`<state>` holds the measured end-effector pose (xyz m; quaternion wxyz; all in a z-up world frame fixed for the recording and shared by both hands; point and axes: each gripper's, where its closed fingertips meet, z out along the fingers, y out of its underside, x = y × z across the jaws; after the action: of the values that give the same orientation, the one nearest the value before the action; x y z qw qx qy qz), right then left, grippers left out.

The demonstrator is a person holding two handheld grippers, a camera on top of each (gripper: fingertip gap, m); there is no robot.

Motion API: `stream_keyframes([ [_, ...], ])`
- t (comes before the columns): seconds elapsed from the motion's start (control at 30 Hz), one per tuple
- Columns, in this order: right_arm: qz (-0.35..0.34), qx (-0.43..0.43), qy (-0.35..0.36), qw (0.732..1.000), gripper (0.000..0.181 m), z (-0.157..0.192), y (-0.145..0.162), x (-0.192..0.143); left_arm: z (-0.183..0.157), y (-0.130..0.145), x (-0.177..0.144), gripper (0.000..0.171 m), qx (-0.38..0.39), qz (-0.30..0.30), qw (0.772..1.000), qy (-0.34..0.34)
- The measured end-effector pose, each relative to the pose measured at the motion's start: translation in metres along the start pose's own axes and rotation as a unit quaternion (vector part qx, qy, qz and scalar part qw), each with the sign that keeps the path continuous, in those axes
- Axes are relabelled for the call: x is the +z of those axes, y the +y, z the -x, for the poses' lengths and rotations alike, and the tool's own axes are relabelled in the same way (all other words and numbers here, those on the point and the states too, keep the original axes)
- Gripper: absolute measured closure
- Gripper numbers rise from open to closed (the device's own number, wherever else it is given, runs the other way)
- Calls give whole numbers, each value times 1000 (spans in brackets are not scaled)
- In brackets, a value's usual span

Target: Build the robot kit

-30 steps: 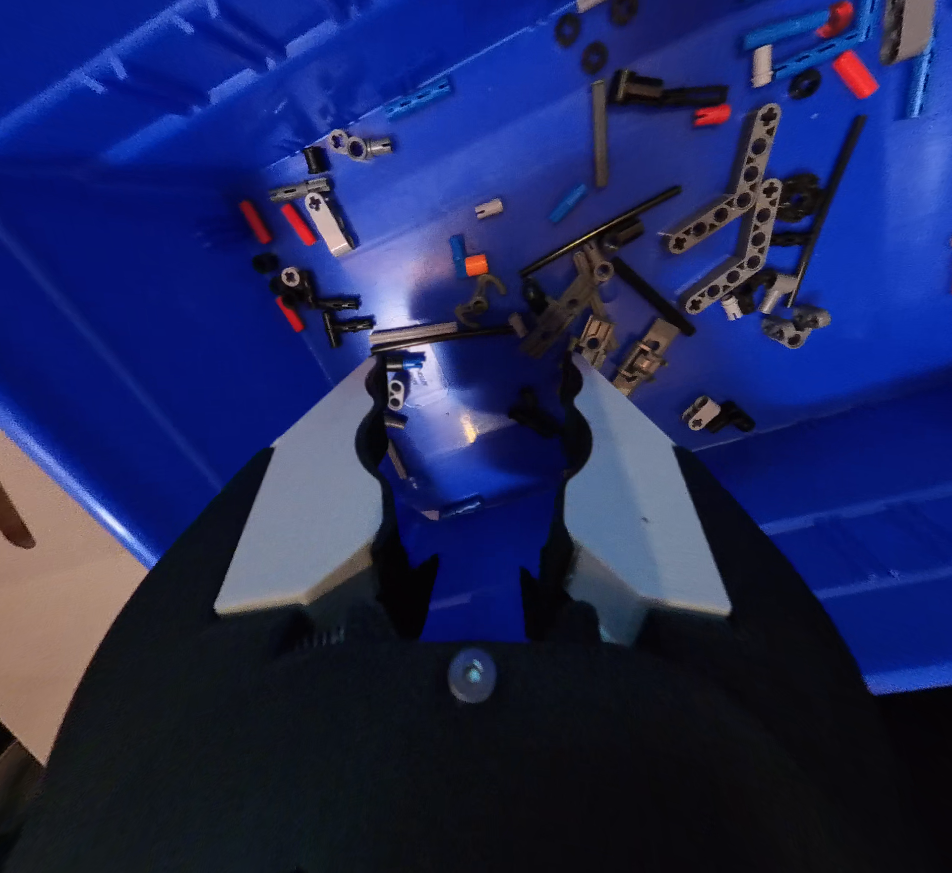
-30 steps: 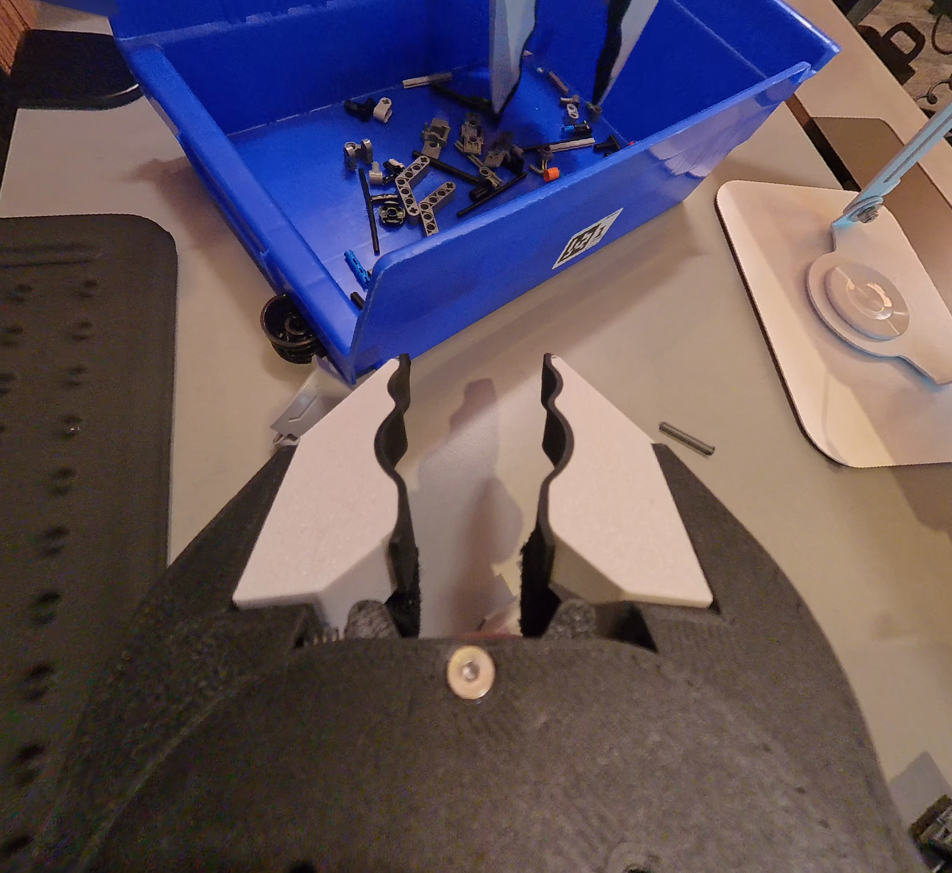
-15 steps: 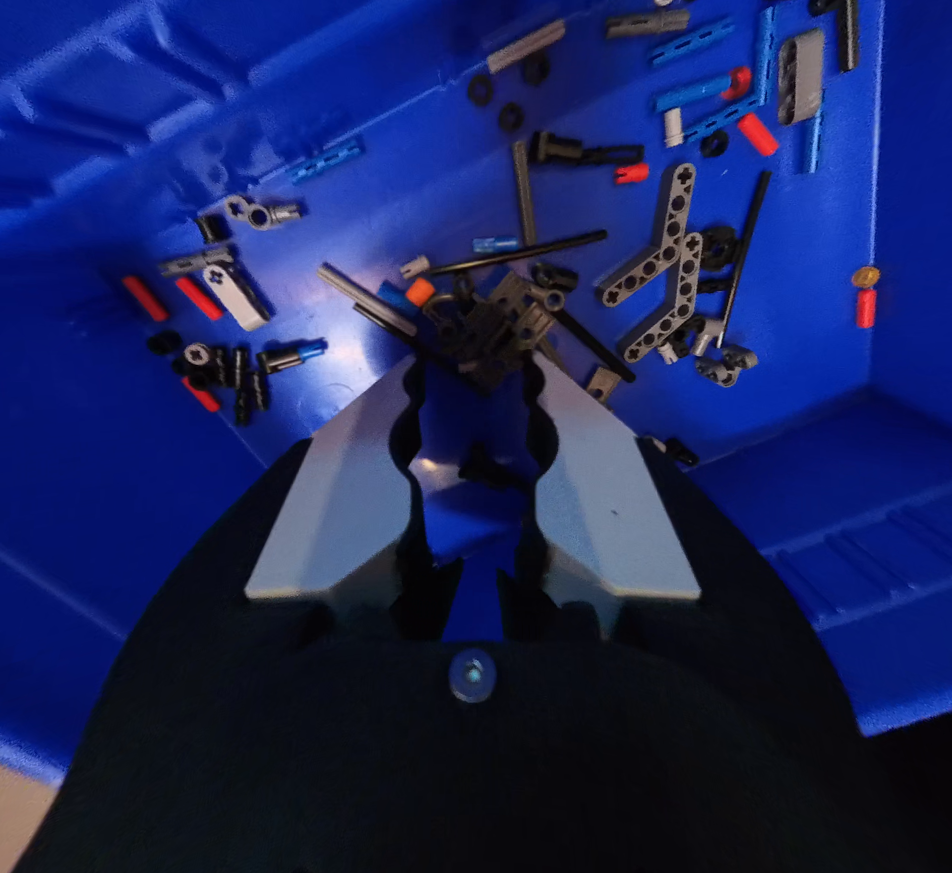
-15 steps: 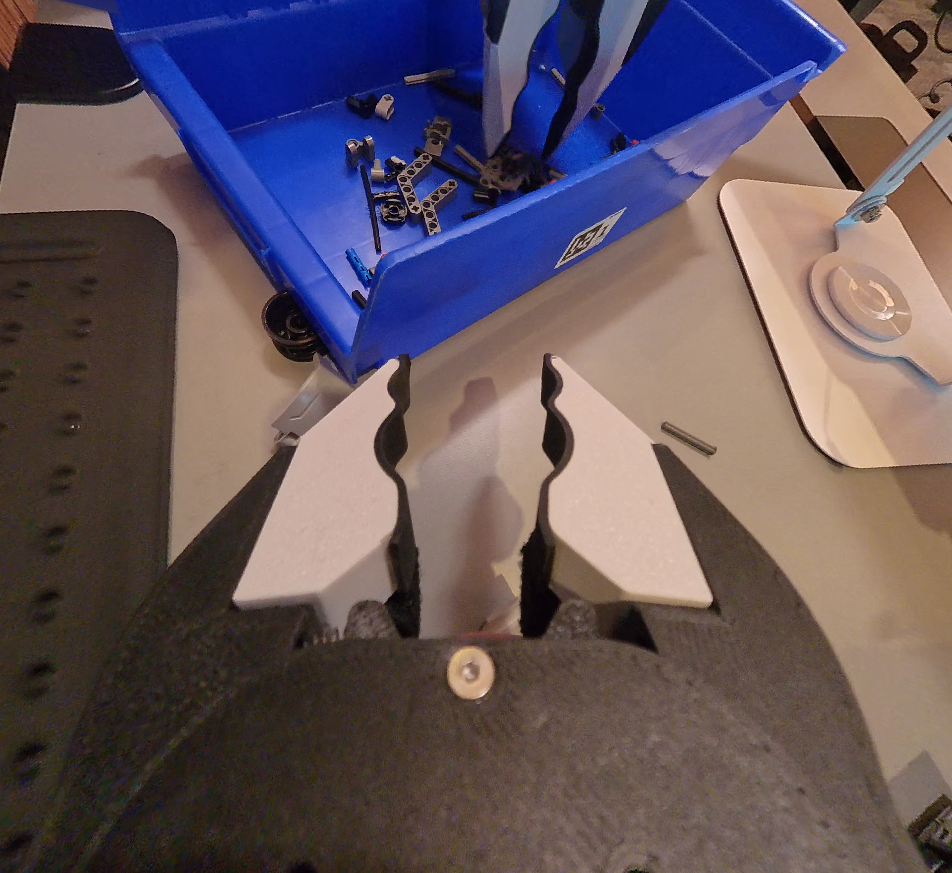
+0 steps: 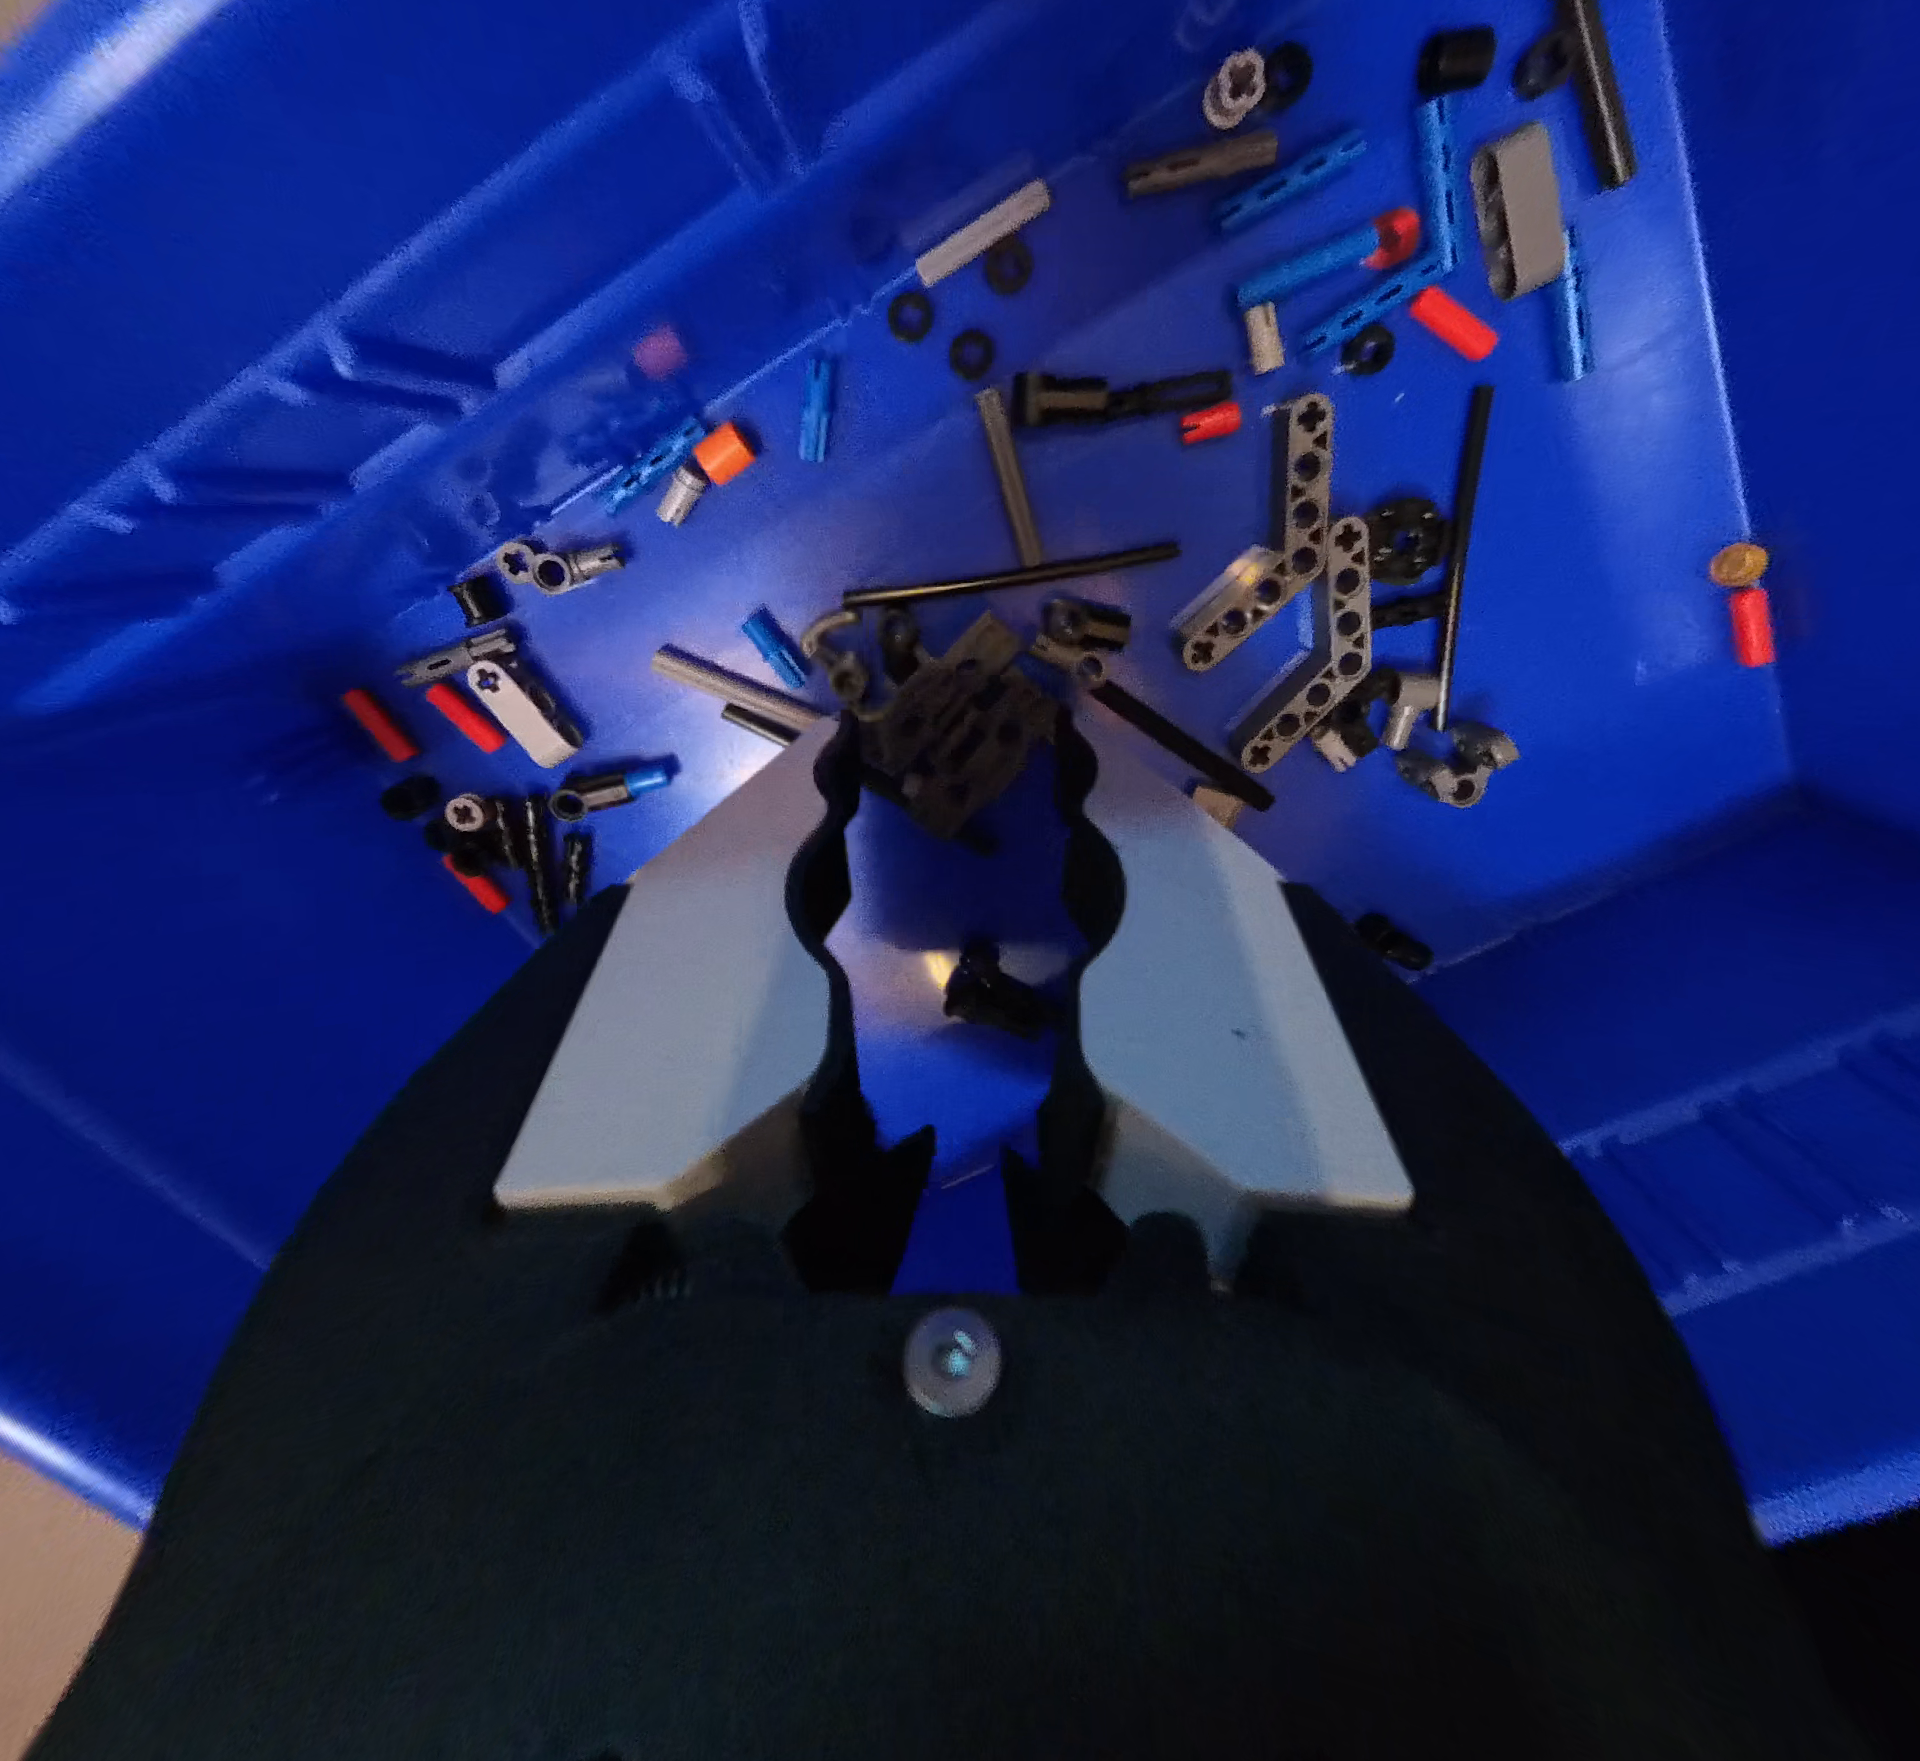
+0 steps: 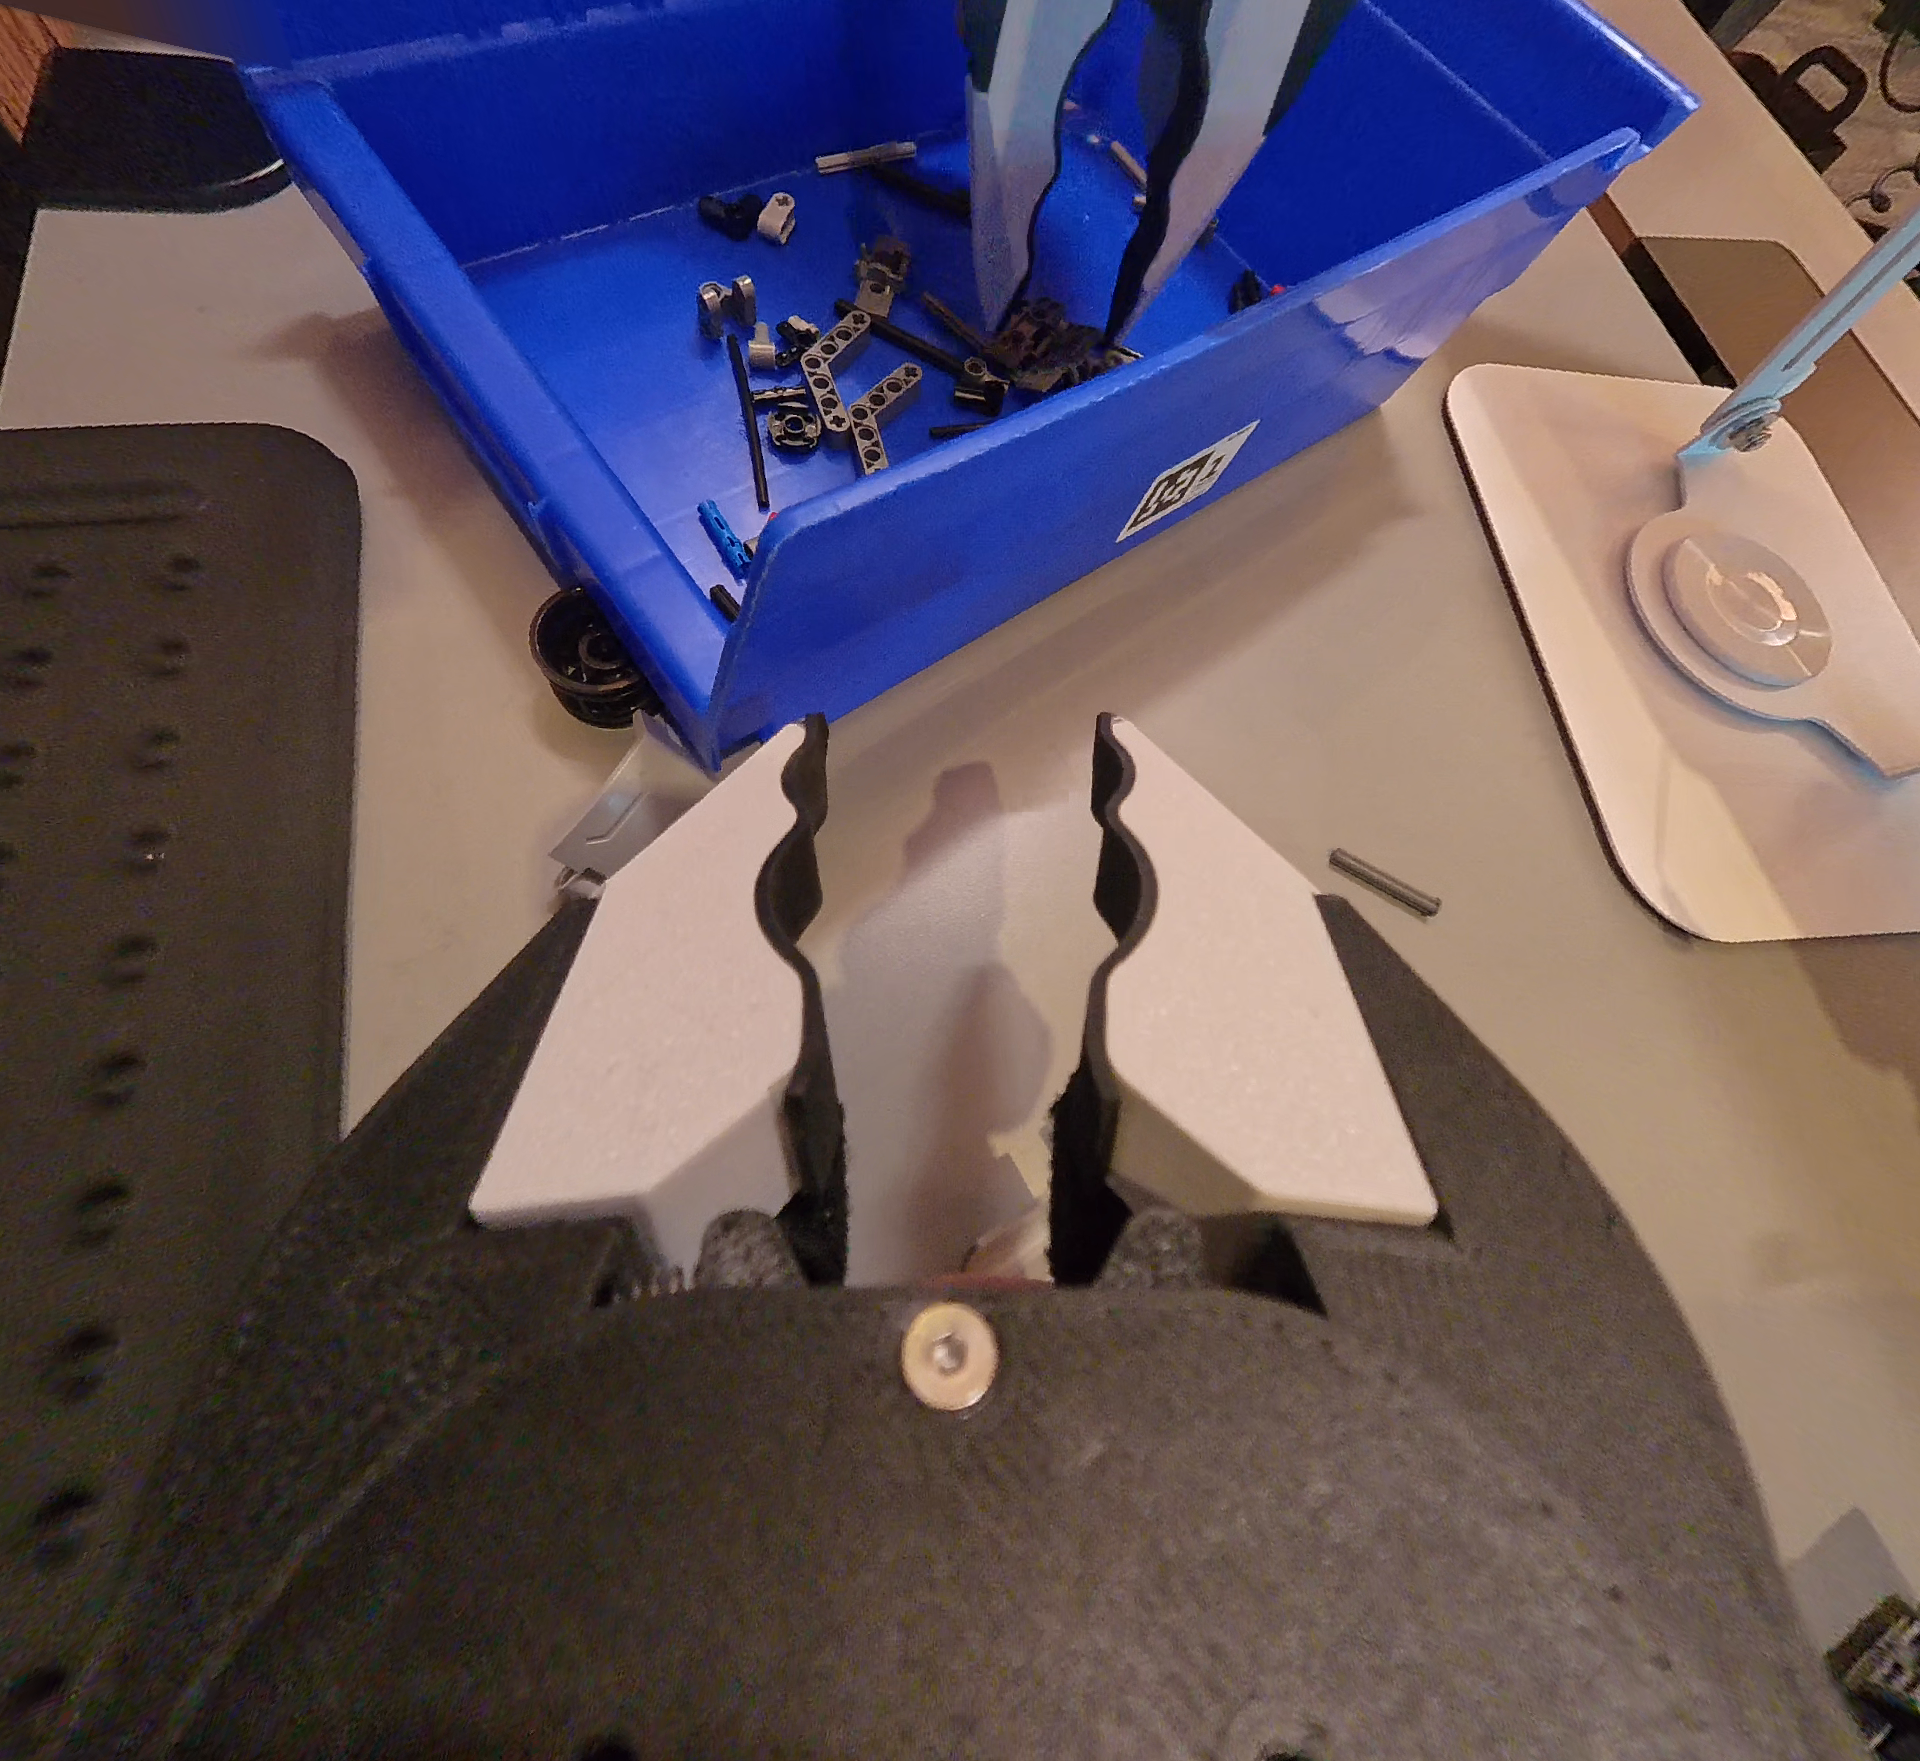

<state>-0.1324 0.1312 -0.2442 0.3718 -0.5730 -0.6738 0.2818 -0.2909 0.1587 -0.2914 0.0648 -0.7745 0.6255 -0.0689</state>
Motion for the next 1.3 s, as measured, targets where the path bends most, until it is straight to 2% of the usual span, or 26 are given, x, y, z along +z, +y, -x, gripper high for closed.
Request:
stream_keyframes([
  [0.2, -1, -1, 1, 1000, 132, 0, 0, -1, 9, 8, 6, 159, 3, 28, 999, -23],
  [0.27, -1, -1, 1, 1000, 132, 0, -1, -1, 11, 7, 6, 162, 0, 21, 999, -25],
  [0.4, -1, -1, 1, 1000, 132, -1, 0, -2, 33, 18, 3, 162, -20, 51, 995, -80],
  [0.5, -1, -1, 1, 1000, 132, -1, 0, -2, 41, 22, 0, 159, -38, 48, 994, -93],
  [0.67, -1, -1, 1, 1000, 132, -1, 0, -2, 16, 3, -6, 141, -15, -1, 999, -38],
  [0.8, 0, -1, 1, 1000, 132, -1, 0, -1, -9, 6, 0, 127, 20, 28, 999, 2],
  [1.0, 0, -2, 2, 1000, 132, -1, 0, -2, -25, 9, 5, 142, 17, 45, 998, 40],
  [1.1, 0, -2, 2, 1000, 132, -1, 0, -2, -28, 9, 5, 142, 10, 44, 998, 50],
  [1.2, 0, -3, 2, 1000, 132, -1, 0, -2, -26, 9, 5, 146, 7, 45, 998, 44],
  [1.3, 1, -3, 2, 1000, 132, -1, 0, -2, -15, 12, 6, 160, -2, 54, 998, 18],
])
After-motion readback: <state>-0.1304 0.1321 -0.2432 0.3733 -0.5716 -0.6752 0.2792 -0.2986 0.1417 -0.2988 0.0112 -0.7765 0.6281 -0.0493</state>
